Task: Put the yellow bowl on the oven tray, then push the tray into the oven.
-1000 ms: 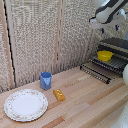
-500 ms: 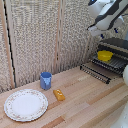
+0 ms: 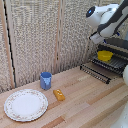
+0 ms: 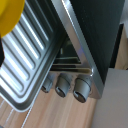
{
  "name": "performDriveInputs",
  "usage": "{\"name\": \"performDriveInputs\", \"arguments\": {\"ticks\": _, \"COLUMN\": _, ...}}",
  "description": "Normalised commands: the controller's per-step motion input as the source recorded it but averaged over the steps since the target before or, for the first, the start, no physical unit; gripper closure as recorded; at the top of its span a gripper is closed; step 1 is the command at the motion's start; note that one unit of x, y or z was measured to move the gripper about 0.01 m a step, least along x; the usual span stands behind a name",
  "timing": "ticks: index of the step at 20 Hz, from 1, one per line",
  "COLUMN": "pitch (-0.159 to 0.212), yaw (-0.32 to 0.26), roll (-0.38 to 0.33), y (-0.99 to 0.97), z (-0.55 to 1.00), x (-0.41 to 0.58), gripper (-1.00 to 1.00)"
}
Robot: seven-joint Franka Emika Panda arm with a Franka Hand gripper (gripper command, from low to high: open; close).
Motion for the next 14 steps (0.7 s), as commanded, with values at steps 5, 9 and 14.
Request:
{"name": "performDriveInputs", "arguments": {"ticks": 5, "pitch": 0.235, "yaw": 0.212, "roll": -0.207, "y": 0.12, "z": -0.11, "x": -0.005, "gripper": -1.00}}
{"name": "performDriveInputs", "arguments": {"ticks": 9, "pitch": 0.164, "yaw": 0.209, "roll": -0.179, "y": 0.24, "z": -0.13, "x": 0.115, "gripper": -1.00}}
{"name": "performDriveInputs", "arguments": {"ticks": 14, "pitch": 0.084, "yaw": 0.211, "roll": -0.143, "y": 0.34, "z": -0.23, "x": 0.351, "gripper": -1.00}}
